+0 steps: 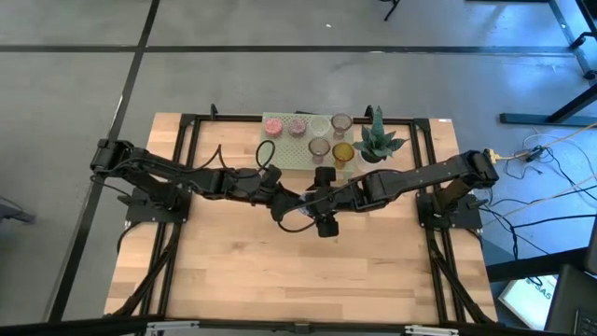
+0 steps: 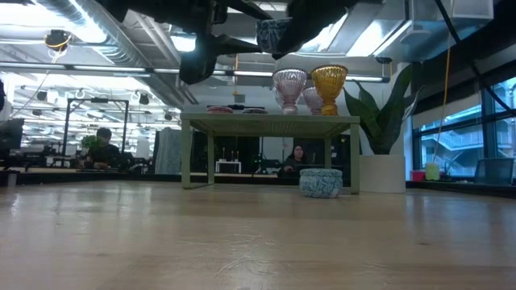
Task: Pick & Place candle stick holders
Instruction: Align the blue scented candle with the purple scented candle on the shelf
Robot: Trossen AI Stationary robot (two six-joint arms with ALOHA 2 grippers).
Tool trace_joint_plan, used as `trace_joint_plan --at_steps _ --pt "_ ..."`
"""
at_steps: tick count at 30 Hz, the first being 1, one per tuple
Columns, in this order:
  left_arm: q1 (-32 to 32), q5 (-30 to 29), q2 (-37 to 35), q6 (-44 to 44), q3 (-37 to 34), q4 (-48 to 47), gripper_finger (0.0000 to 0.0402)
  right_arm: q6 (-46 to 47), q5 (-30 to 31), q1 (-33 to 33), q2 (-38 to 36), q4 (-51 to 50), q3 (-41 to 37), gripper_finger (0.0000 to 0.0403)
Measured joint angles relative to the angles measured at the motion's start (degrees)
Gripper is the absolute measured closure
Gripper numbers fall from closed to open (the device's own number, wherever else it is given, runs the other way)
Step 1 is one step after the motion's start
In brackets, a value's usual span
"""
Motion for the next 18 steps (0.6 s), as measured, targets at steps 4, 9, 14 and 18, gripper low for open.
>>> trace_joint_plan --at_steps 4,9,14,18 --pt "0.0 0.0 0.0 0.7 0.0 -0.4 0.0222 3.1 0.0 0.0 0.0 -2.9 0.0 0.0060" --pt "0.6 0.1 0.0 0.8 0.0 -0.5 0.0222 8.5 -4.2 0.0 0.0 -7.9 0.0 0.0059" --pt "2.1 0.6 0.0 0.8 0.0 -1.0 0.0222 11.6 -5.7 0.5 0.0 -8.1 0.0 0.0059" --pt "3.1 3.2 0.0 2.1 0.0 -3.8 0.0227 13.3 -4.3 0.5 0.0 -9.6 0.0 0.0059"
